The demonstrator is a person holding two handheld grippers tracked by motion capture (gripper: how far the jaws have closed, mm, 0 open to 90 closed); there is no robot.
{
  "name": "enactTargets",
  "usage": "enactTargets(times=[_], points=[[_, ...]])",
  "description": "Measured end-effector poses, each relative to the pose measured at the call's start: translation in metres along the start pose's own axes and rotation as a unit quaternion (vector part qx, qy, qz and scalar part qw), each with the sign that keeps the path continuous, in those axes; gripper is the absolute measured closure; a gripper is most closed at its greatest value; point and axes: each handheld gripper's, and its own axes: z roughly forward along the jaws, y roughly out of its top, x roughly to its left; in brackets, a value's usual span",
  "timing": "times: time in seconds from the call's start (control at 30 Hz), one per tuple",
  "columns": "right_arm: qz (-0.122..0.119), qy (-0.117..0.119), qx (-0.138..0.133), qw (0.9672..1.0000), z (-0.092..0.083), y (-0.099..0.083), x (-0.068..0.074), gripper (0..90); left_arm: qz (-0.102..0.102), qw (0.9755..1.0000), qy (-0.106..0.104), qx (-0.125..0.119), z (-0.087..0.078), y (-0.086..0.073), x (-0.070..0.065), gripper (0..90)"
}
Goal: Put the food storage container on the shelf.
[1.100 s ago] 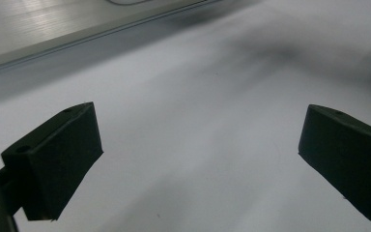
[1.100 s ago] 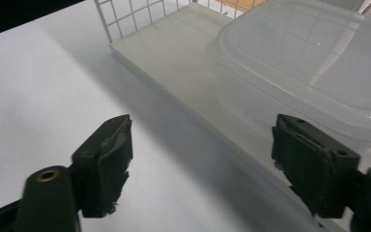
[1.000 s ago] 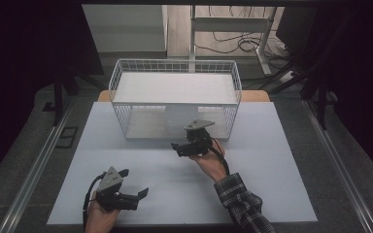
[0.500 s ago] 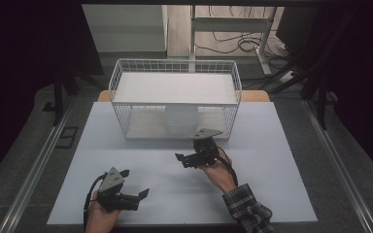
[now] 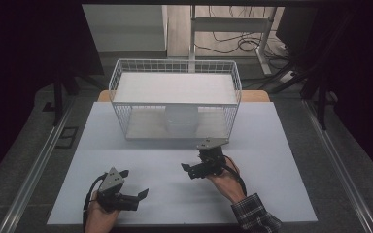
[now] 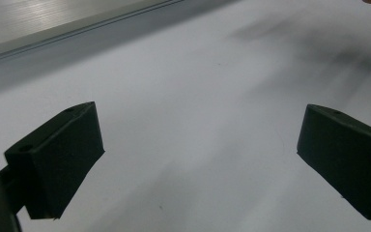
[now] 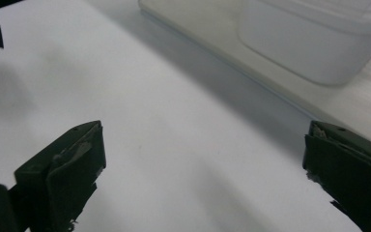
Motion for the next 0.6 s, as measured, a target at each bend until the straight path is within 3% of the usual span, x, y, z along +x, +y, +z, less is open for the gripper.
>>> enactTargets(times=[0.6], points=[[0.012,-0.029,-0.015,0.9994,-0.046,-0.022,0.004,0.0,0.011,0.9999,0.009,0.006,0.002,-0.001,0.000,1.7]])
